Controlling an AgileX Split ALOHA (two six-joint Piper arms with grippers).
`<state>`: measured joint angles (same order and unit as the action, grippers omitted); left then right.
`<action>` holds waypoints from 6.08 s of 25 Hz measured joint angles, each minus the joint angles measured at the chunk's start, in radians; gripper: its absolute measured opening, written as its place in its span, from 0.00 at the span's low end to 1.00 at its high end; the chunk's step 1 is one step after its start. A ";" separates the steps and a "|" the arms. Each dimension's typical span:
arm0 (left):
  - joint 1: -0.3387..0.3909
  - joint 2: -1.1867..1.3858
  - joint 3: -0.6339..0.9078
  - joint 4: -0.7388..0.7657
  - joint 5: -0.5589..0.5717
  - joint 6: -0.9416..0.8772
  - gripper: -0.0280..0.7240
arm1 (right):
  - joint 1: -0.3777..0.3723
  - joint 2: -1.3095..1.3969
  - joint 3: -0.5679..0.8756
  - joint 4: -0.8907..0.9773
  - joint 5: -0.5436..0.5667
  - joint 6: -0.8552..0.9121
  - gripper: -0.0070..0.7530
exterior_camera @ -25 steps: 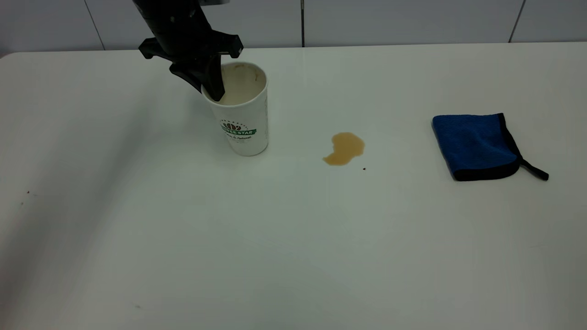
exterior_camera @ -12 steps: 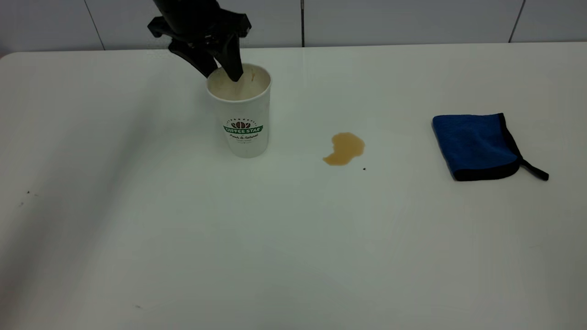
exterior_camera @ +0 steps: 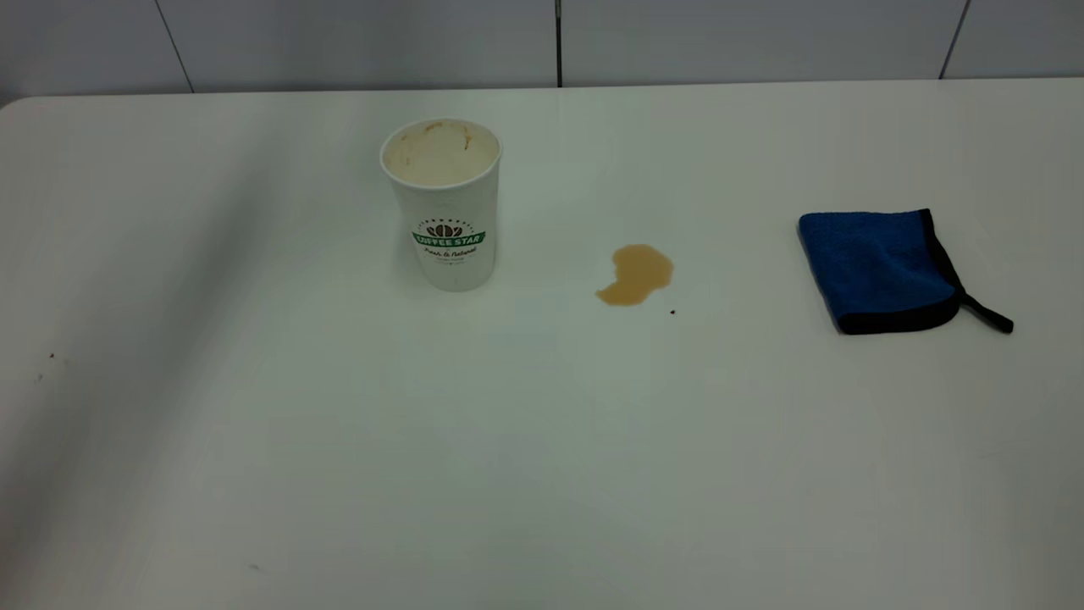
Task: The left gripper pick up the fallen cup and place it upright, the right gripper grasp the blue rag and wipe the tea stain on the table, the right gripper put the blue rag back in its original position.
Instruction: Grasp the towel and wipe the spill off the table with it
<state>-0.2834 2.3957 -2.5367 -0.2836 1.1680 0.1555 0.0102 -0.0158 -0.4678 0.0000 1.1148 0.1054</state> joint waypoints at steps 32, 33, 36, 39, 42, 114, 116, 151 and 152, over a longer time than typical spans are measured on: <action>-0.270 -0.868 0.840 0.299 0.000 -0.149 0.70 | 0.000 0.000 0.000 0.000 0.000 0.000 0.65; -0.270 -0.903 0.925 0.316 0.000 -0.156 0.70 | 0.000 0.000 0.000 0.000 0.000 0.000 0.65; -0.270 -0.998 1.152 0.335 0.000 -0.156 0.70 | 0.000 0.000 0.000 0.000 0.000 0.000 0.65; -0.270 -1.085 1.357 0.354 0.000 -0.156 0.70 | 0.000 0.000 0.000 0.000 0.000 0.000 0.65; -0.270 -1.176 1.538 0.378 0.000 -0.144 0.70 | 0.000 0.000 0.000 0.000 0.000 0.000 0.65; 0.311 -2.413 2.050 0.342 -0.031 -0.239 0.70 | 0.000 0.000 -0.006 0.018 -0.014 -0.006 0.66; 0.311 -2.413 2.050 0.342 -0.031 -0.239 0.70 | 0.000 0.017 -0.016 0.056 -0.042 -0.026 0.68; 0.311 -2.413 2.050 0.342 -0.031 -0.238 0.70 | 0.000 2.035 -0.452 1.022 -0.937 -1.426 0.79; 0.311 -2.413 2.050 0.342 -0.031 -0.238 0.70 | 0.000 2.082 -0.489 1.024 -0.948 -1.440 0.79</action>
<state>0.0272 -0.0178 -0.4871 0.0586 1.1371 -0.0824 0.0102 2.0666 -0.9567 1.0242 0.1670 -1.3349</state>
